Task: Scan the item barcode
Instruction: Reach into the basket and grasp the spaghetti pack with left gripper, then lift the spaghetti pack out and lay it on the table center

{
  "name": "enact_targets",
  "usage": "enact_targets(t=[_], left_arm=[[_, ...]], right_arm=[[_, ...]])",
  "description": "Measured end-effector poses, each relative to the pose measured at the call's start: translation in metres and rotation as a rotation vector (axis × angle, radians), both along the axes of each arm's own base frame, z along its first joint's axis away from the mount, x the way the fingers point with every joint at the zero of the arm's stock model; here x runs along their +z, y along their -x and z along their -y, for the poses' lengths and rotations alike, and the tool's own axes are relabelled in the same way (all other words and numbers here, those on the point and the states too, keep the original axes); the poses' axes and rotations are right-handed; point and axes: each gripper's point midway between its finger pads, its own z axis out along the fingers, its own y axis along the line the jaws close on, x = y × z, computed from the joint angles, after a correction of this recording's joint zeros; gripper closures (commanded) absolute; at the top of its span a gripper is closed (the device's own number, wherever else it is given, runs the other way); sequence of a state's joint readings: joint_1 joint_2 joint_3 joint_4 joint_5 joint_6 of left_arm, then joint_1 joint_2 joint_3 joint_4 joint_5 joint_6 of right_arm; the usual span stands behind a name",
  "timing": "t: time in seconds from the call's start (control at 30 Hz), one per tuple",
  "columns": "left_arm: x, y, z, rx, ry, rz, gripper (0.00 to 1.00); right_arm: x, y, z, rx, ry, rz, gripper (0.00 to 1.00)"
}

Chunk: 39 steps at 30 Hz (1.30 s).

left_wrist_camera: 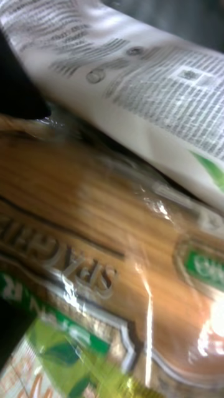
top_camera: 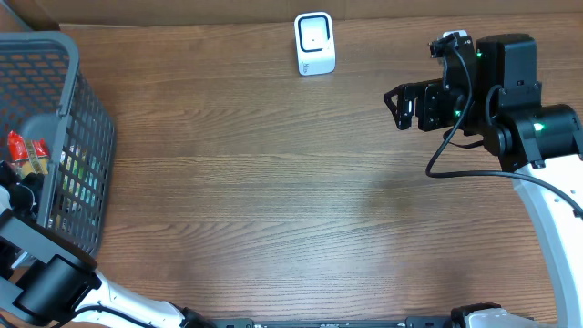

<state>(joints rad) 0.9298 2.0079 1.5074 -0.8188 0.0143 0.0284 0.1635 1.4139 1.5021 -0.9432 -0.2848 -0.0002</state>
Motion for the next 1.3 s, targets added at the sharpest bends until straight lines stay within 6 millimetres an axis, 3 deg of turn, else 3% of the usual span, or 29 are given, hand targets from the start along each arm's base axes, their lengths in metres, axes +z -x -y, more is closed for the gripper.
enact_targets(t=[0.37, 0.43, 0.53, 0.6, 0.8, 1.0, 1.17, 1.3], left_arm=[[-0.01, 0.004, -0.006, 0.066, -0.03, 0.002, 0.19], [-0.014, 0.004, -0.007, 0.07, -0.043, 0.011, 0.35], [-0.018, 0.004, -0.005, 0.066, -0.052, 0.02, 0.79], [-0.017, 0.003, -0.005, 0.04, -0.06, 0.021, 0.95], [-0.007, 0.004, 0.002, 0.001, -0.042, -0.002, 0.96], [0.009, 0.011, 0.015, 0.008, 0.097, -0.068, 0.96], [0.052, 0.005, 0.015, 0.034, 0.175, -0.06, 0.96], [0.123, -0.02, -0.001, 0.02, 0.092, 0.069, 0.96]], right_arm=[[-0.002, 0.002, 0.0, 0.0, 0.002, -0.009, 0.0], [-0.002, 0.002, 0.0, 0.0, 0.002, -0.009, 0.0], [-0.002, 0.002, 0.0, 0.0, 0.001, -0.01, 0.0], [-0.002, 0.002, 0.0, 0.001, 0.002, -0.01, 0.0], [-0.002, 0.002, 0.0, 0.001, 0.002, -0.01, 0.0], [-0.001, 0.001, 0.0, 0.0, 0.001, -0.008, 0.0], [0.001, -0.001, 0.0, 0.001, -0.001, 0.007, 0.0], [0.002, -0.002, 0.0, 0.0, -0.002, 0.01, 0.0]])
